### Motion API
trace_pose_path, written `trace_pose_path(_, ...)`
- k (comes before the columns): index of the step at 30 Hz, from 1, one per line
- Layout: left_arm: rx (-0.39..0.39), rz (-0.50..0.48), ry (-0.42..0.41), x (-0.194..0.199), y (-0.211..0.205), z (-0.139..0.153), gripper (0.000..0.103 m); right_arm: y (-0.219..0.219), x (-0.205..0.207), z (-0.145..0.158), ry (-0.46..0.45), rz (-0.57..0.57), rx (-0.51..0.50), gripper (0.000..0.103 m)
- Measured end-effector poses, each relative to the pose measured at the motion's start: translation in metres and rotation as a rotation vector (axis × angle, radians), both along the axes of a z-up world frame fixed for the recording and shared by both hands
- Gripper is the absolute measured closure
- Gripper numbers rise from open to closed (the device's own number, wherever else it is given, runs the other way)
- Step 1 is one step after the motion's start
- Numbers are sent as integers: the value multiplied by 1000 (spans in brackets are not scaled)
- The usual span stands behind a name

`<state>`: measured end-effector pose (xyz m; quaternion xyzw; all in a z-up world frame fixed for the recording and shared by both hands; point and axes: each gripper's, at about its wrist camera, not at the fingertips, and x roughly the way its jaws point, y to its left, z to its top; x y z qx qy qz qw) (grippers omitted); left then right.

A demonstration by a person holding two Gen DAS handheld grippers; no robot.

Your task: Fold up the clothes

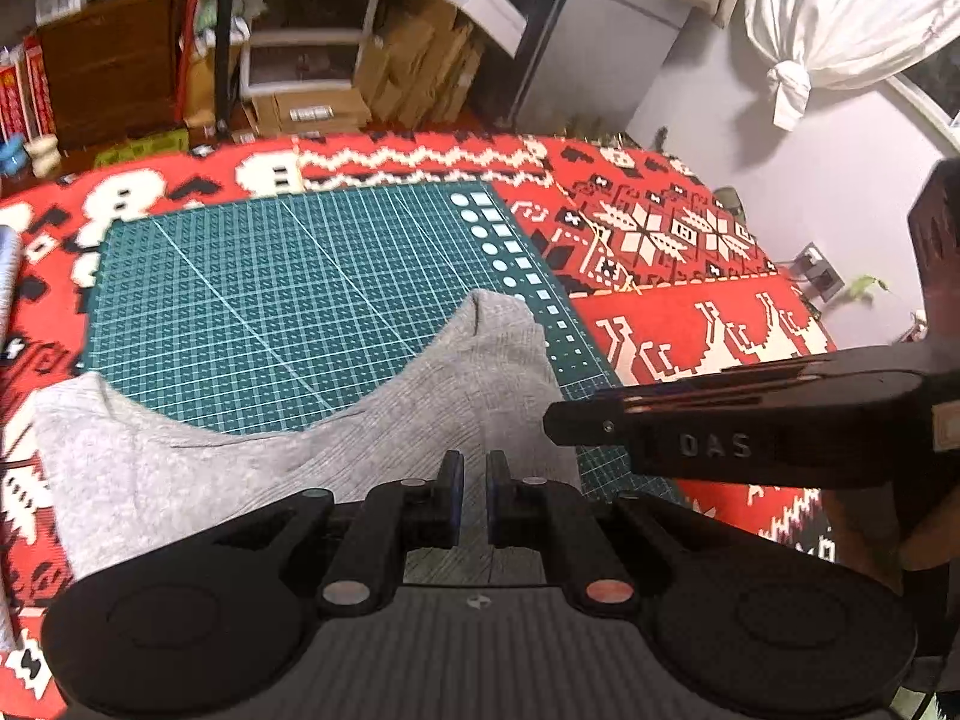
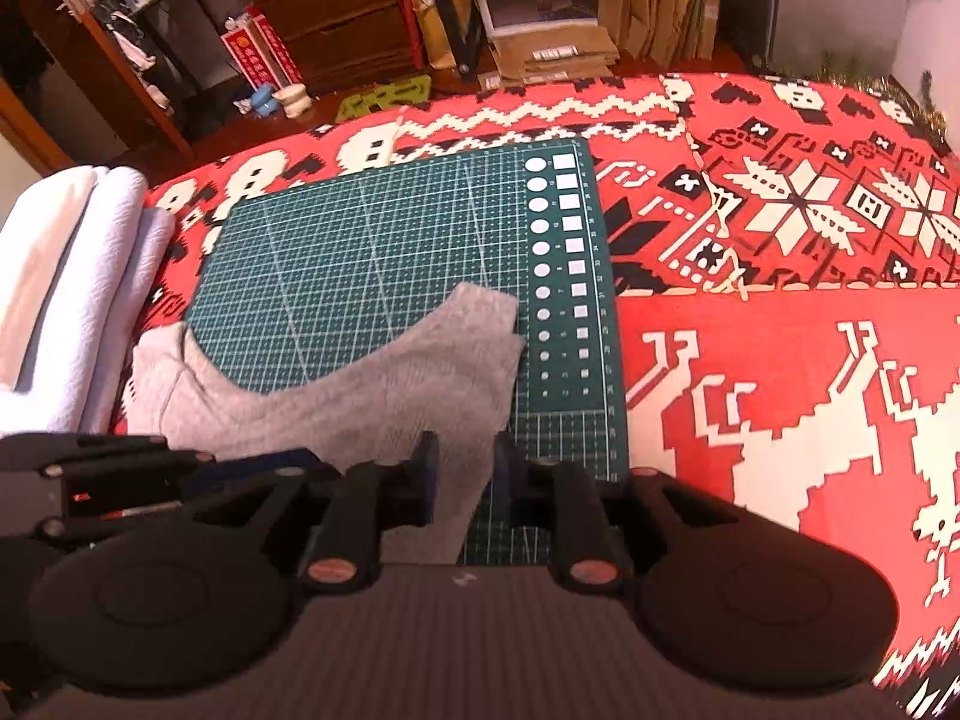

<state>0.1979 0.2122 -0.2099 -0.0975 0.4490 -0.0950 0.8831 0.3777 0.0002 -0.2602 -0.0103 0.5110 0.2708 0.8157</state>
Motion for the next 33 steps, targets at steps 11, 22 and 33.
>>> trace_pose_path(11,77,87,-233,-85,3,12,86,-25,-83,-1,-236,62,24,32)
trace_pose_path(22,92,189,-300,-192,2,66,25,-60,-201,69,-343,27,60,1)
trace_pose_path(33,92,195,-309,-209,15,44,7,-78,-216,43,-366,11,175,0)
